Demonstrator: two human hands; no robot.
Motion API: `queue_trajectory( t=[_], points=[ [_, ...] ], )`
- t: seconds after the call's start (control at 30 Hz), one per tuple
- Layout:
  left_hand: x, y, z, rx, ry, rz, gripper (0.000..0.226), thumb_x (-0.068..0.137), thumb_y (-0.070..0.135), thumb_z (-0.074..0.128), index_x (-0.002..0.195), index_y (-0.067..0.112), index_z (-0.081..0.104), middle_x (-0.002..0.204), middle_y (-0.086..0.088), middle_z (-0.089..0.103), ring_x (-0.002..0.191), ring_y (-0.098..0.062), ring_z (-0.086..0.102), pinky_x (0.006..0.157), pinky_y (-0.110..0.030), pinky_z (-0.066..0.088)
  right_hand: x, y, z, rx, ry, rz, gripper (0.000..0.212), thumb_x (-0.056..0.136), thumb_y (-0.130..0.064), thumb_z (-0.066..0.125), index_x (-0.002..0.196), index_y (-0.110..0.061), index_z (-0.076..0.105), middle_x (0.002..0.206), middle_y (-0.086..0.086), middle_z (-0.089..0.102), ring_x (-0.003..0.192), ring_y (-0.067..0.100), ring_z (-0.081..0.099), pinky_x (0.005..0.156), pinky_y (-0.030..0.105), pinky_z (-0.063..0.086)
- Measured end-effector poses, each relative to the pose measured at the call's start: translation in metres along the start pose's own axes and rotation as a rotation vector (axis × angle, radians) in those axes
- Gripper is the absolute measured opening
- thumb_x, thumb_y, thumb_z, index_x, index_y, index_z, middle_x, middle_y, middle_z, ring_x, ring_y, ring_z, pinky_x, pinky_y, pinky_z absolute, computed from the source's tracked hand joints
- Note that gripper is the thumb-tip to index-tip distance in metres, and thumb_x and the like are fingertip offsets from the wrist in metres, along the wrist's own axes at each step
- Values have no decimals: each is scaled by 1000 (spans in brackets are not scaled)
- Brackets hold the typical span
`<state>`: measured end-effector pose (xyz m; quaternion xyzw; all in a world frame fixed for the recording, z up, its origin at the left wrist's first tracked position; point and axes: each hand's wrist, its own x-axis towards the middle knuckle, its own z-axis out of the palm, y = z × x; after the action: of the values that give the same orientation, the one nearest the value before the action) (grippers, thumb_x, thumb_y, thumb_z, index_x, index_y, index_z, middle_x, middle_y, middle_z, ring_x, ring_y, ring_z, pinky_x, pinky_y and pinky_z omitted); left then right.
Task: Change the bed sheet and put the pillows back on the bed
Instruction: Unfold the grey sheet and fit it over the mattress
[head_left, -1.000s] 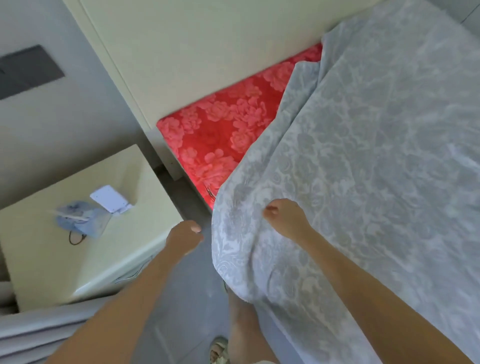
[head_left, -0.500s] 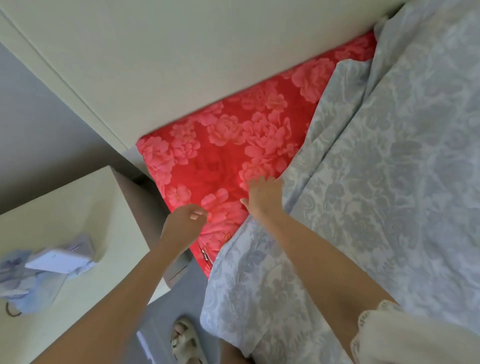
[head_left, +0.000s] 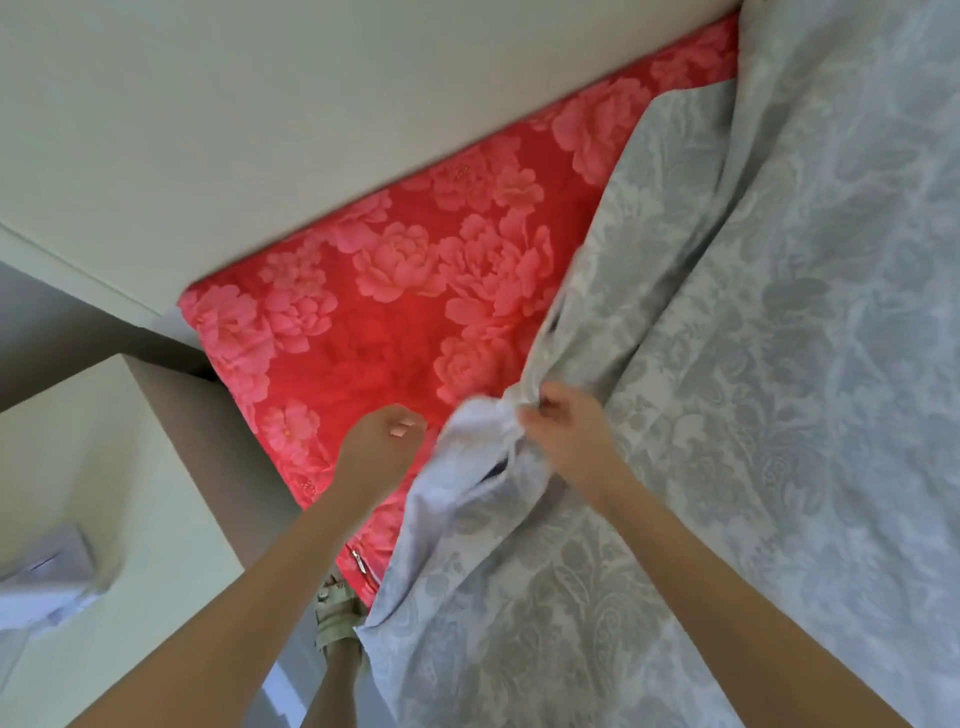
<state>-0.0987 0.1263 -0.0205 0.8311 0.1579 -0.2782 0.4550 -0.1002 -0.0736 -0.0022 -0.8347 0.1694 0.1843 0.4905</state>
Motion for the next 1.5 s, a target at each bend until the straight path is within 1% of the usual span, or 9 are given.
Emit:
queue_trajectory(
  t=[0.1, 0.3, 0.53, 0.67, 0.77, 0.87, 1.23, 1.37, 1.5],
  points=[
    [12, 7, 4, -58, 51, 18, 31, 65, 33, 45, 81, 17, 66, 84, -8, 70, 80, -24, 64, 74, -34, 48, -42, -8, -31, 479, -322, 179, 11, 79, -4, 68, 88, -6, 71, 84, 8, 71, 81, 22, 68, 76, 35, 58],
    [26, 16, 6, -103, 105, 17, 20, 78, 27, 50, 82, 15, 66, 81, -10, 69, 81, -30, 64, 81, -44, 52, -41, 64, -59, -887, -259, 492, 17, 94, -17, 47, 97, -12, 64, 97, 8, 65, 96, 24, 64, 73, 28, 46],
    [49, 8, 19, -33, 122, -95, 40, 95, 39, 49, 82, 4, 62, 82, -16, 66, 87, -37, 63, 80, -40, 51, 30, 2, -27, -798, 56, 106, 54, 93, -44, 52, 135, -11, 42, 126, 9, 53, 113, 29, 53, 89, 37, 42],
    [58, 5, 40, 210, 26, -50, 48, 90, 46, 55, 108, 1, 55, 94, -14, 65, 95, -33, 61, 76, -37, 45, 60, 13, 6, -660, 36, 217, 20, 90, -28, 54, 88, -8, 55, 81, 4, 53, 80, 25, 53, 68, 30, 39],
    [64, 9, 47, 258, -22, 26, 29, 87, 38, 62, 81, 10, 57, 72, 0, 56, 69, -18, 57, 55, -27, 35, 55, 16, 23, -438, 51, 187, 40, 87, -16, 55, 54, -15, 33, 54, -3, 35, 54, 16, 37, 53, 27, 30],
    [61, 14, 33, 83, 1, 54, 39, 86, 27, 64, 55, 13, 47, 50, 4, 36, 44, -9, 31, 44, -23, 20, 39, 1, 27, -177, 102, 184, 41, 84, -17, 63, 53, -12, 36, 52, 2, 37, 52, 17, 36, 52, 29, 33],
    [18, -17, -229, -436, 682, 81, 23, 84, 34, 60, 66, 20, 56, 71, -9, 56, 68, -21, 53, 65, -31, 46, 24, -204, 130, -104, 18, -270, 43, 85, -10, 61, 52, -15, 35, 51, 5, 41, 46, 19, 52, 45, 25, 35],
    [35, -52, -295, -252, 996, -139, 44, 86, 38, 58, 117, 9, 53, 111, -16, 61, 103, -31, 58, 85, -35, 47, 32, -253, 196, -9, -360, -240, 23, 90, -1, 49, 86, -20, 62, 75, 7, 60, 69, 19, 58, 71, 25, 46],
    [32, -71, -253, -110, 689, -186, 36, 91, 38, 55, 108, 6, 57, 102, -11, 63, 99, -32, 58, 79, -33, 42, 20, -215, 194, -290, -123, -145, 42, 96, -26, 50, 137, -19, 47, 126, 2, 60, 118, 16, 54, 103, 30, 41]
  ],
)
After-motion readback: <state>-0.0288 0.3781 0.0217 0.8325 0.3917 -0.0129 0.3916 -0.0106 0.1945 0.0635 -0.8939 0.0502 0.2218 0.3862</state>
